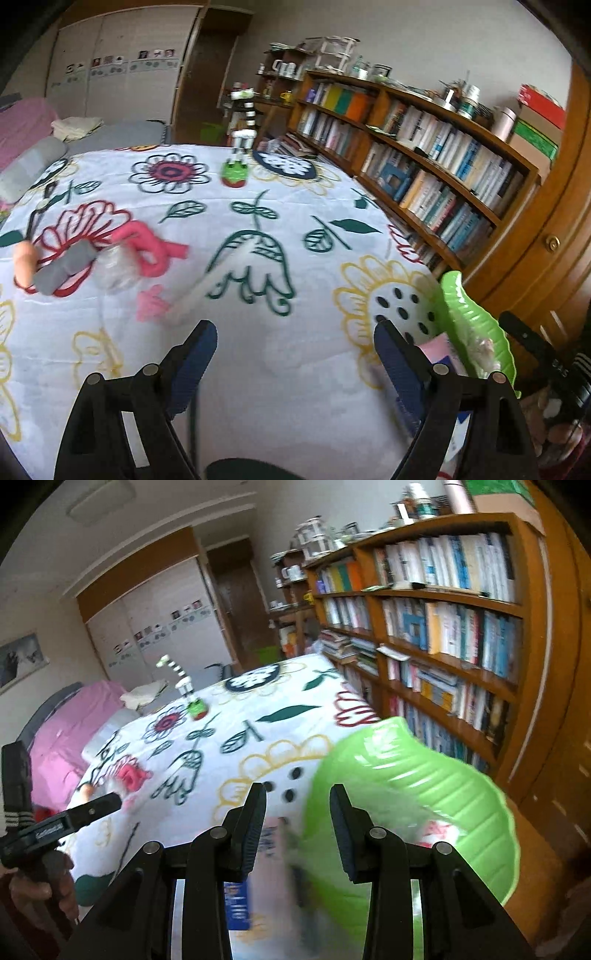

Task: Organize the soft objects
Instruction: 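Withdraw both tools from the green bowl back over the bed, then grasp the clear bag of white cotton with the left tool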

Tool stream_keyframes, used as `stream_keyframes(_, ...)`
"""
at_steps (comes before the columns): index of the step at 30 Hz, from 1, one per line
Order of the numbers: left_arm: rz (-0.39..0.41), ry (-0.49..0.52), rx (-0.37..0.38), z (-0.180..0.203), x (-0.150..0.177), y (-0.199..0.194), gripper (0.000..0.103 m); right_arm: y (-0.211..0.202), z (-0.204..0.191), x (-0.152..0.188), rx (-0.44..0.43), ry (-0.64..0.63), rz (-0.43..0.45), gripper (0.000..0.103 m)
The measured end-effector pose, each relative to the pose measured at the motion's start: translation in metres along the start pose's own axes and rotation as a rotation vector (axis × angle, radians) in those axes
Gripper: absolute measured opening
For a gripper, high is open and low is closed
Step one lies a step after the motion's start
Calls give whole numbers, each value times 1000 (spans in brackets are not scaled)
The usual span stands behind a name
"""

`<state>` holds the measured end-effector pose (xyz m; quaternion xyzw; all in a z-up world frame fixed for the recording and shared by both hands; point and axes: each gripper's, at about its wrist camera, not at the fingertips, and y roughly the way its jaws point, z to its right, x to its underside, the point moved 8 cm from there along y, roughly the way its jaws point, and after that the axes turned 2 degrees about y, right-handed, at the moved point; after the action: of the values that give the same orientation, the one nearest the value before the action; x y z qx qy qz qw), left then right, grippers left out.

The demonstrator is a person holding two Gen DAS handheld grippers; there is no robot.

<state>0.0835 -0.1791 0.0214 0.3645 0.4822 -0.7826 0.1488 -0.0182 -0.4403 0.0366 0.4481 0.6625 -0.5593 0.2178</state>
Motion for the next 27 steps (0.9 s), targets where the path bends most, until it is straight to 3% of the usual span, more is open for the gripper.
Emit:
stream_keyframes(14,9,-96,-82,-71,10,-14,90,26,-67,17,-75,-105,-64,37)
stream_keyframes(27,30,-130,-176,-126,-8,-8,90,59,-126,14,-148,-168,-113,37)
